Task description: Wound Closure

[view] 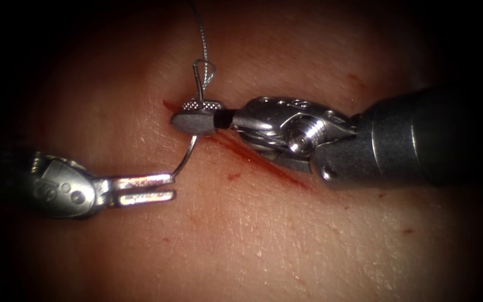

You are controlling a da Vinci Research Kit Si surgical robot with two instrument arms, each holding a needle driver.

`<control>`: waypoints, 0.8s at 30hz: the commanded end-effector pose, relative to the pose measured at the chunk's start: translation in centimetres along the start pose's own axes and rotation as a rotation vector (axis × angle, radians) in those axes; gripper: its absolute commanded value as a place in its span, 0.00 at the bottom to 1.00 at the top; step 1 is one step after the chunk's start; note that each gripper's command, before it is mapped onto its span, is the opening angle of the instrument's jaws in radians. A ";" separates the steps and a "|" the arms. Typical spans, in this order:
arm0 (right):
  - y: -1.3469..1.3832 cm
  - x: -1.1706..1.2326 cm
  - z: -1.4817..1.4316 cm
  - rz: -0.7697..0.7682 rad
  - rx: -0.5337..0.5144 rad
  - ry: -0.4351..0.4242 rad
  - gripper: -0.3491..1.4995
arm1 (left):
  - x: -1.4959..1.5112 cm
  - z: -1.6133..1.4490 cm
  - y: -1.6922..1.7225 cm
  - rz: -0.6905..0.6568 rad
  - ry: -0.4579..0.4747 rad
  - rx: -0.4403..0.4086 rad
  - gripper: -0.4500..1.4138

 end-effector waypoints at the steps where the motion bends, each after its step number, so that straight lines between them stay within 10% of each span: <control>1: 0.01 -0.05 0.07 -0.001 0.005 -0.007 0.00 | -0.05 0.05 0.05 -0.002 0.002 -0.002 0.00; 7: 0.05 -0.03 0.03 0.004 0.005 -0.014 0.00 | -0.08 0.08 0.04 0.007 -0.006 -0.021 0.00; 13: 0.11 0.01 0.00 -0.048 -0.012 -0.005 0.00 | -0.14 0.07 -0.02 -0.244 -0.005 -0.085 0.70; 24: 0.31 0.34 0.07 -0.269 -0.158 0.048 0.00 | -0.49 -0.32 -0.21 -0.298 -0.072 -0.275 0.68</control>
